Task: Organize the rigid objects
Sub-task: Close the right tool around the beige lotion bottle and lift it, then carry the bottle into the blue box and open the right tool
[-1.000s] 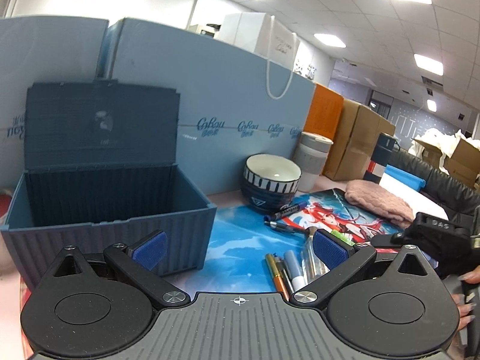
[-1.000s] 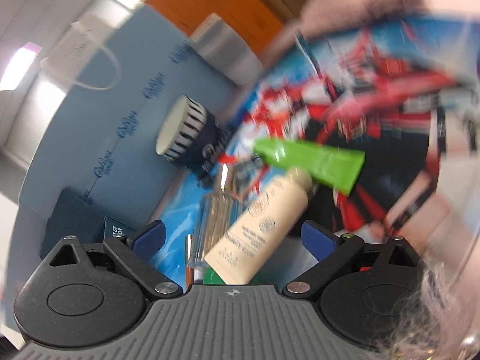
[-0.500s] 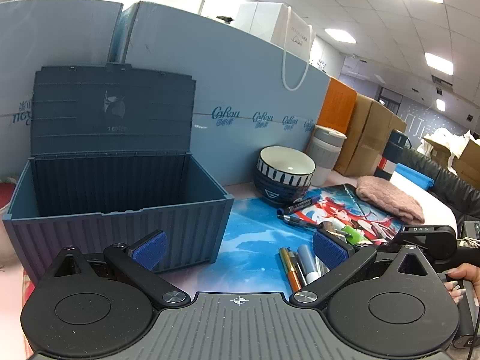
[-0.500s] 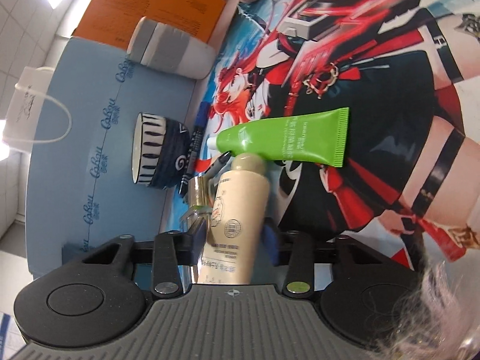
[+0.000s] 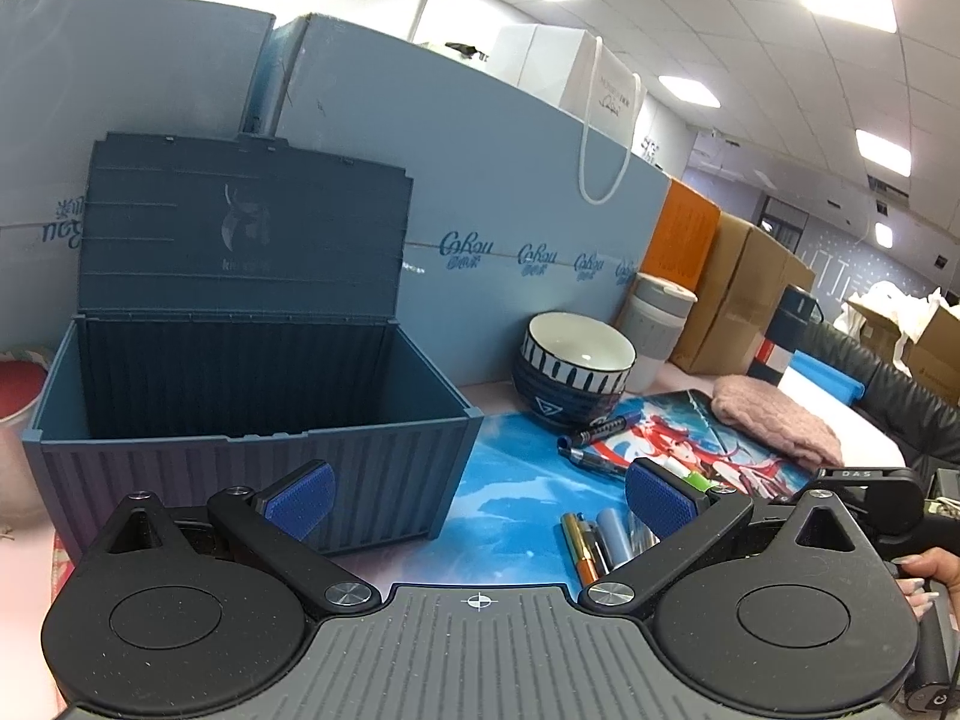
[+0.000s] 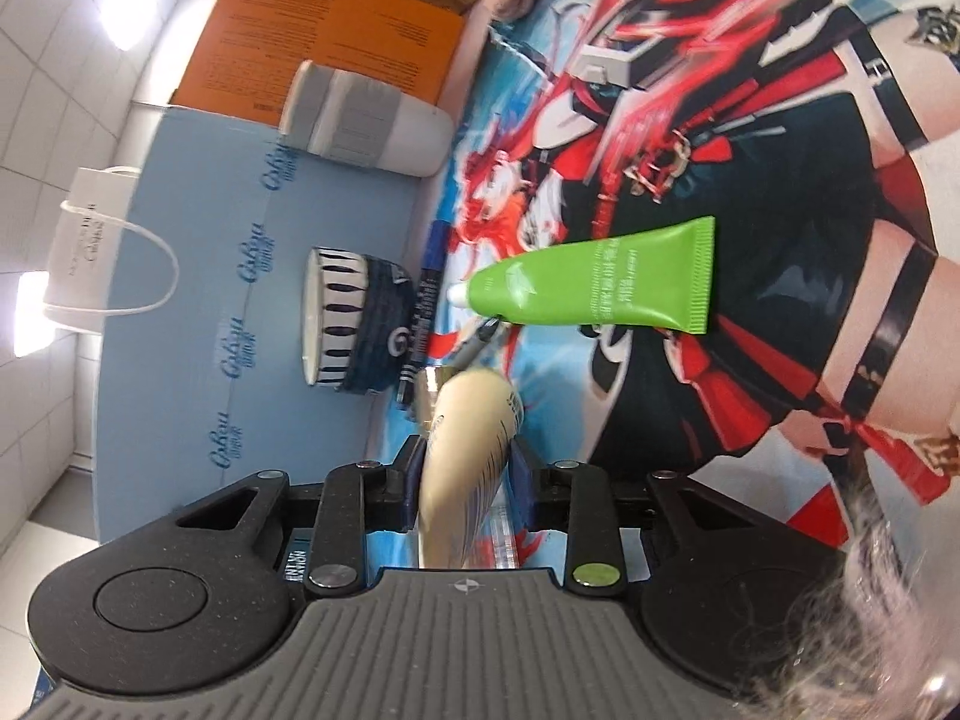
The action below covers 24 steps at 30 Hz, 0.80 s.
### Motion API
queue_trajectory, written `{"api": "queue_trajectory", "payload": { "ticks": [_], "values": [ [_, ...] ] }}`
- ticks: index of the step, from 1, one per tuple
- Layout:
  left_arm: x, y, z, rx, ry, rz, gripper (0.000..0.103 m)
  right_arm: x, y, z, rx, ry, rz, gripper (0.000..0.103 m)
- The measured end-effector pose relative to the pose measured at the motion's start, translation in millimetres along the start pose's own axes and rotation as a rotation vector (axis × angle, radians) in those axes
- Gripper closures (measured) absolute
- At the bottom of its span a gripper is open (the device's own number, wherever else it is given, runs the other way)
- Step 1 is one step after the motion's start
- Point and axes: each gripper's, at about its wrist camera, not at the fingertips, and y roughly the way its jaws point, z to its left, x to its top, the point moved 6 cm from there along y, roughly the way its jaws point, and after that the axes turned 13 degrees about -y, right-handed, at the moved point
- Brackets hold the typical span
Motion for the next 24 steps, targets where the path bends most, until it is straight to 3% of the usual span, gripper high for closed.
{"api": "queue_trajectory", "payload": {
  "ticks": [7,13,18,21,24],
  "values": [
    [18.2,-15.7,11.9,0.022,-0.034,-0.07,0.0,2.7,-14.0,25.5,0.079,-0.048,-0.04,0.076],
    [51.2,-45.2,45.5,0.035,-0.133,-0.167,0.0,-4.8,-12.5,77.9,0.194,-0.18,-0.022,0.076],
    [71.4,-63.7,84.1,0.083,-0.225,-0.224,0.0,-23.2,14.9,131.5,0.318,-0.268,0.072,0.076],
    [79.6,-70.8,109.7,0.081,-0.31,-0.236,0.0,-36.9,43.2,163.9,0.435,-0.266,0.176,0.076],
    [80.8,-73.1,126.9,0.073,-0.381,-0.237,0.0,-51.5,76.3,199.7,0.488,-0.319,0.27,0.076]
  ]
}}
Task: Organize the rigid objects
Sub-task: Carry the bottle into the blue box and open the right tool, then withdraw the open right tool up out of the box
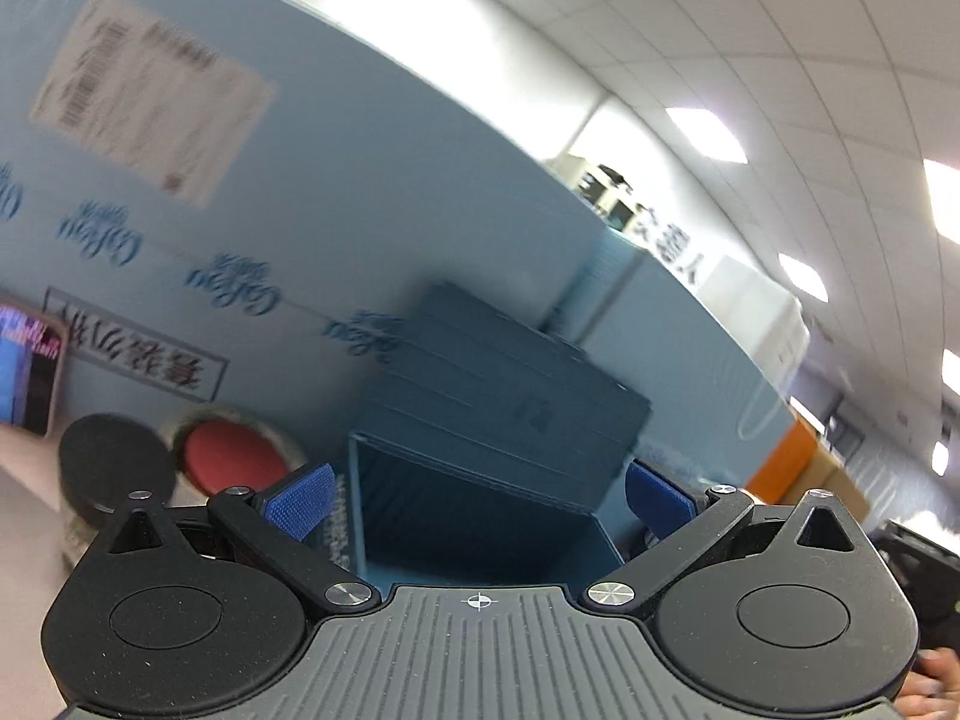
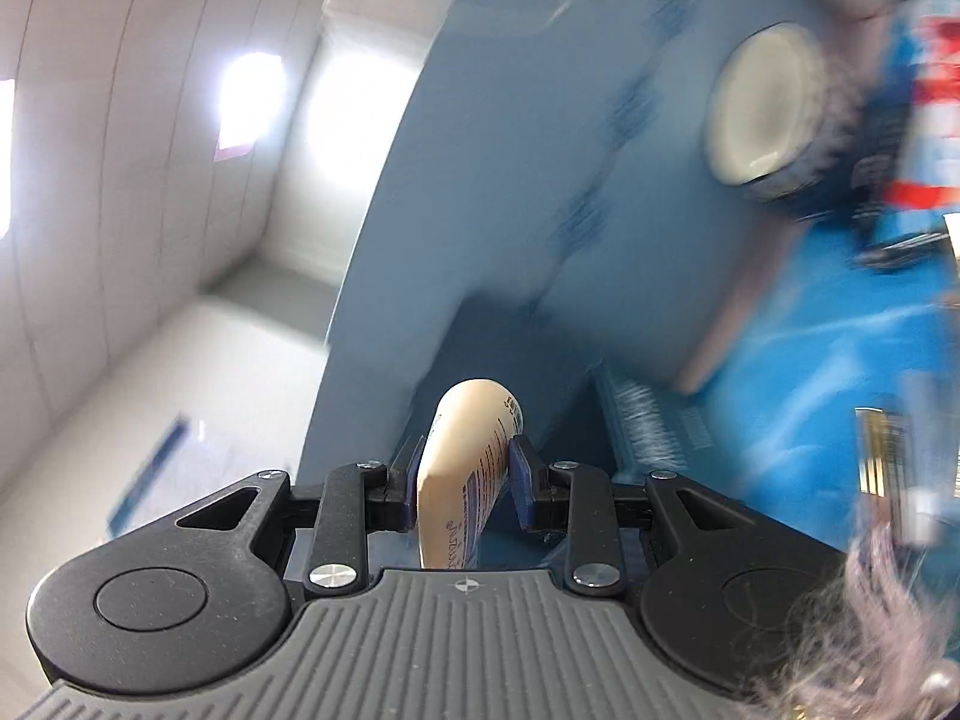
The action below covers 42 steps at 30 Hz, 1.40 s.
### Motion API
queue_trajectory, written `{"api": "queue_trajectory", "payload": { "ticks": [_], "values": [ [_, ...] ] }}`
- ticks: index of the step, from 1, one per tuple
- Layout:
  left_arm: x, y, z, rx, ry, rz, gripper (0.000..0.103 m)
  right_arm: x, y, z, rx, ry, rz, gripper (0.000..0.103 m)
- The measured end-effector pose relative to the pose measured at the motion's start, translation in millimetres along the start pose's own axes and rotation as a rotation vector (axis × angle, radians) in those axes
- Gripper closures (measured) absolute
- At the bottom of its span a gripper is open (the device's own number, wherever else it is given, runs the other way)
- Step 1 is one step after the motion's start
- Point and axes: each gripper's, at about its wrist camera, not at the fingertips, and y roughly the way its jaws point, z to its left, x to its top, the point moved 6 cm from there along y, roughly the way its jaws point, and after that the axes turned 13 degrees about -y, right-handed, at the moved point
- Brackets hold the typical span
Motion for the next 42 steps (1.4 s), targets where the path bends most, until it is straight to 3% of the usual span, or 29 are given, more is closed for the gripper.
{"api": "queue_trajectory", "payload": {
  "ticks": [4,9,14,16,24,33,40,42],
  "values": [
    [2.2,3.4,4.2,-0.008,-0.018,0.01,0.0,3.4,66.1,27.2,-0.017,-0.238,0.131,0.076],
    [-2.4,6.1,3.5,-0.022,-0.016,0.025,0.0,-12.9,133.4,44.9,-0.02,-0.632,0.339,0.076],
    [-4.7,11.4,4.5,-0.02,-0.017,0.042,0.0,-32.3,172.8,48.9,0.092,-0.873,0.516,0.076],
    [-5.0,12.3,5.9,-0.014,-0.018,0.044,0.0,-35.4,186.7,44.9,0.118,-0.944,0.583,0.076],
    [-8.3,22.9,11.7,0.018,-0.012,0.064,0.0,-69.7,204.5,38.5,0.077,-1.117,0.767,0.076],
    [-10.6,25.4,9.7,0.021,0.003,0.073,0.0,-75.8,206.3,33.7,-0.011,-1.165,0.78,0.084],
    [-10.4,25.0,7.7,0.018,0.007,0.077,0.0,-81.0,210.6,36.1,-0.066,-1.176,0.761,0.084],
    [-10.4,25.0,7.0,0.018,0.01,0.076,0.0,-79.8,209.1,37.2,-0.099,-1.192,0.741,0.079]
  ]
}}
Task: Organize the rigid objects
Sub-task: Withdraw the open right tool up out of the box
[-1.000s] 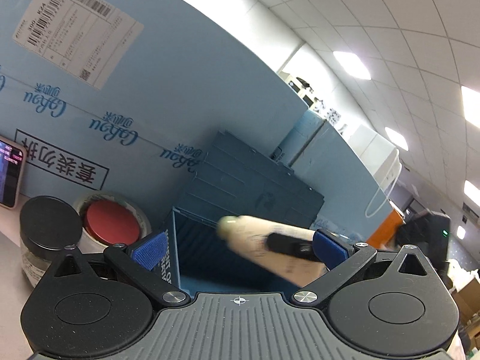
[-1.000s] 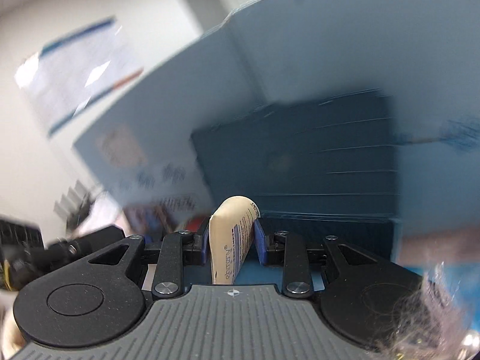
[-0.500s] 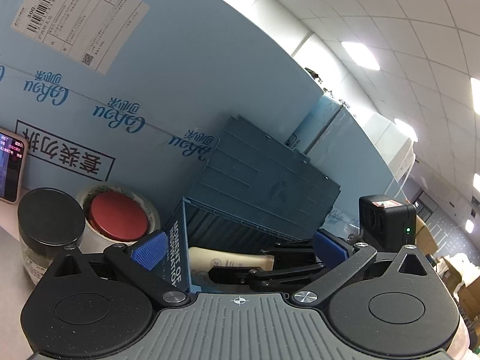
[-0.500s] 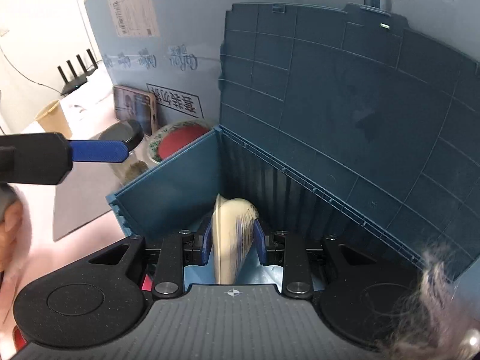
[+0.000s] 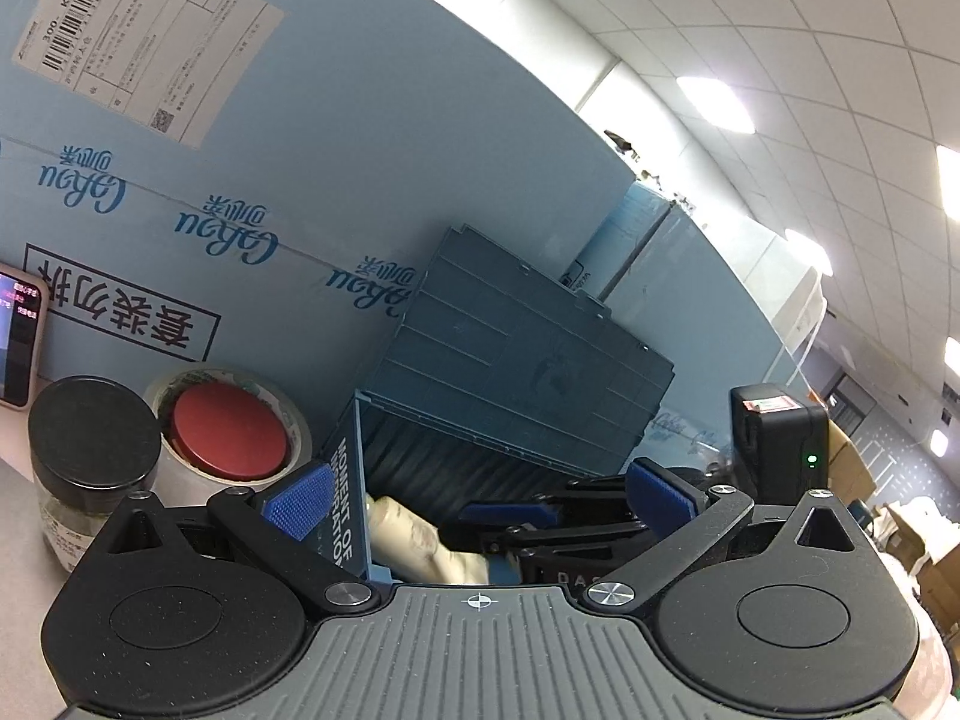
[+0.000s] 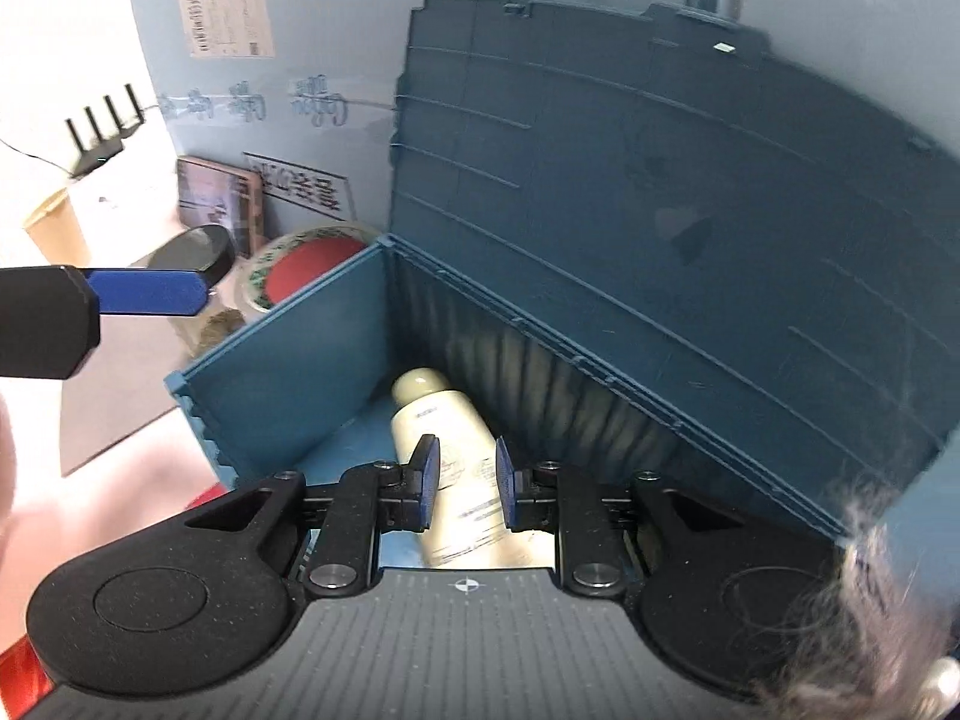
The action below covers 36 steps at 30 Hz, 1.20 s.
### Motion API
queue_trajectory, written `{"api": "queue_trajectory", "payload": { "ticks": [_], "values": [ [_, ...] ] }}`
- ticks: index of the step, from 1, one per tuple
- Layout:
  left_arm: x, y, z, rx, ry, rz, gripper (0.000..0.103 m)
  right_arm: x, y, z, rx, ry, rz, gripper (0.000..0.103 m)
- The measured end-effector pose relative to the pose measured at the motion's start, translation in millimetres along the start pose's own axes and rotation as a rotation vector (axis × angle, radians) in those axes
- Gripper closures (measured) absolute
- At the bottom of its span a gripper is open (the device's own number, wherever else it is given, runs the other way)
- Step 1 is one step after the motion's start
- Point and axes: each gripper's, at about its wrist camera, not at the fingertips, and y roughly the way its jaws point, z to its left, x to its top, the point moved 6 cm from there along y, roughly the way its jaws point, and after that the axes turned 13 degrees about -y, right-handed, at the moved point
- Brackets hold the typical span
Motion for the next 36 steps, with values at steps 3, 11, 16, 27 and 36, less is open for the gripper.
{"api": "queue_trajectory", "payload": {
  "ticks": [3,11,16,27,36],
  "values": [
    [0.5,-1.3,-1.9,-0.004,0.003,-0.002,0.0,2.4,-12.8,-0.5,-0.033,0.014,-0.041,0.058],
    [2.6,-16.0,-16.3,-0.052,0.023,-0.03,0.0,-2.3,-92.8,12.4,-0.141,0.041,-0.294,0.016],
    [-1.8,-27.6,-36.1,-0.09,0.068,-0.051,0.0,-23.3,-145.7,24.8,-0.324,0.144,-0.422,0.004],
    [-28.2,-53.1,-86.0,-0.209,0.19,-0.085,0.0,-99.8,-236.1,56.9,-0.694,0.36,-0.623,0.0],
    [-99.7,-35.3,-127.3,-0.212,0.352,0.027,0.0,-206.2,-278.0,50.3,-0.831,0.646,-0.767,0.0]
  ]
}}
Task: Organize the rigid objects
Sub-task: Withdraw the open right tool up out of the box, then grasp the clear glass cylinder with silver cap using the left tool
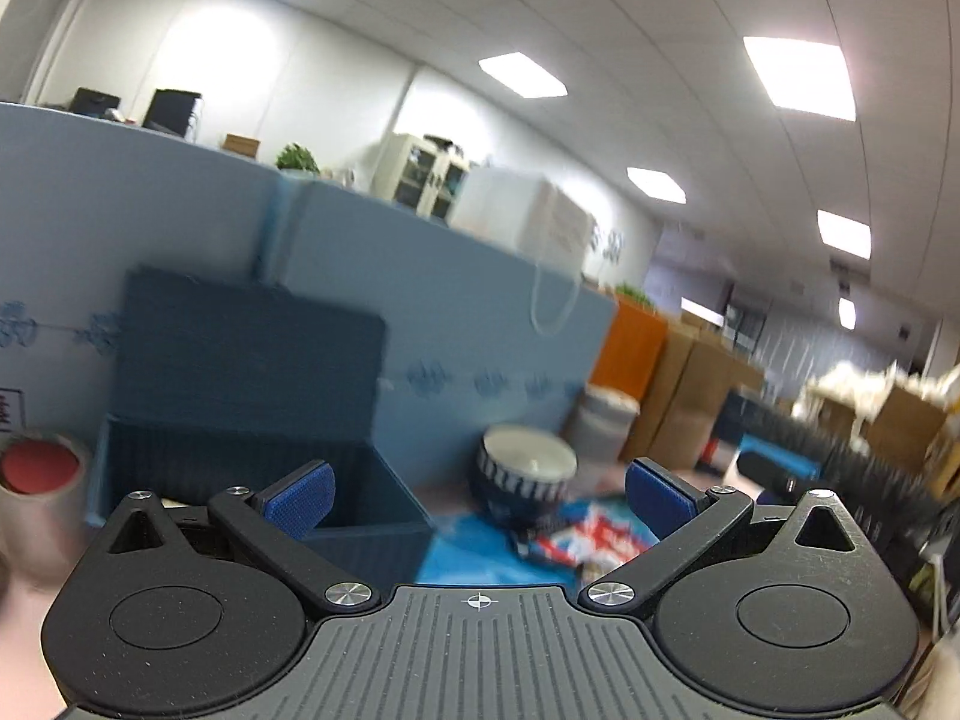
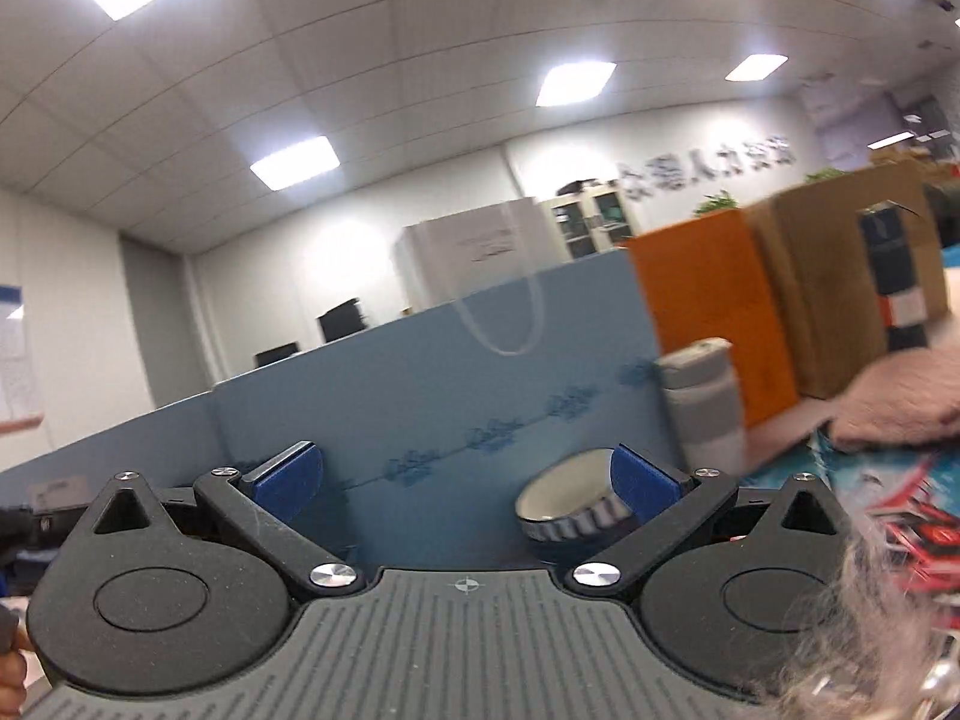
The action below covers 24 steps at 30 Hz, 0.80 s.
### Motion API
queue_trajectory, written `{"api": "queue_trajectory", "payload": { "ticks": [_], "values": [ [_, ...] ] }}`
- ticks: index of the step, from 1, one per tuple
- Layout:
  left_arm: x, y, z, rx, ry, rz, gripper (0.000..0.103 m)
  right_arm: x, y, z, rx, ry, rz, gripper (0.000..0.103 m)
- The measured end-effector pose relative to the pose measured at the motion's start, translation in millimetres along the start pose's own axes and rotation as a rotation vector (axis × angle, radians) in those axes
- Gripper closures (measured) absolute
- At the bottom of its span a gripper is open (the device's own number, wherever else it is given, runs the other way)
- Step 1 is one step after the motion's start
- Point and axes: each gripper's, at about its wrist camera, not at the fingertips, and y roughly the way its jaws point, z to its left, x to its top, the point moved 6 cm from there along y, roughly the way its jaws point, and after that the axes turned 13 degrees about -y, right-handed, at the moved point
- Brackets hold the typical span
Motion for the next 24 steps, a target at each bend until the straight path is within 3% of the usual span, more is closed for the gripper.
{"api": "queue_trajectory", "payload": {
  "ticks": [4,10,17,20,22,24],
  "values": [
    [-26.2,27.0,-15.0,-0.006,0.038,0.076,0.0,-20.8,-4.2,-36.4,-0.063,0.086,0.018,0.0],
    [-56.1,61.4,-41.9,-0.039,0.154,0.116,0.0,-52.1,3.5,-74.4,-0.092,0.262,0.029,0.0],
    [-86.0,117.4,-67.1,-0.047,0.245,0.3,0.002,-74.2,-1.9,-84.1,-0.088,0.335,-0.025,0.0],
    [-100.4,144.6,-74.5,-0.071,0.249,0.401,0.007,-77.9,-7.6,-89.9,-0.098,0.375,-0.038,0.0],
    [-109.4,169.9,-77.3,-0.098,0.191,0.498,0.013,-80.1,-12.1,-95.8,-0.108,0.414,-0.051,0.0],
    [-115.8,188.5,-78.5,-0.077,0.158,0.557,0.032,-83.3,-12.6,-102.4,-0.102,0.462,-0.047,0.0]
  ]
}}
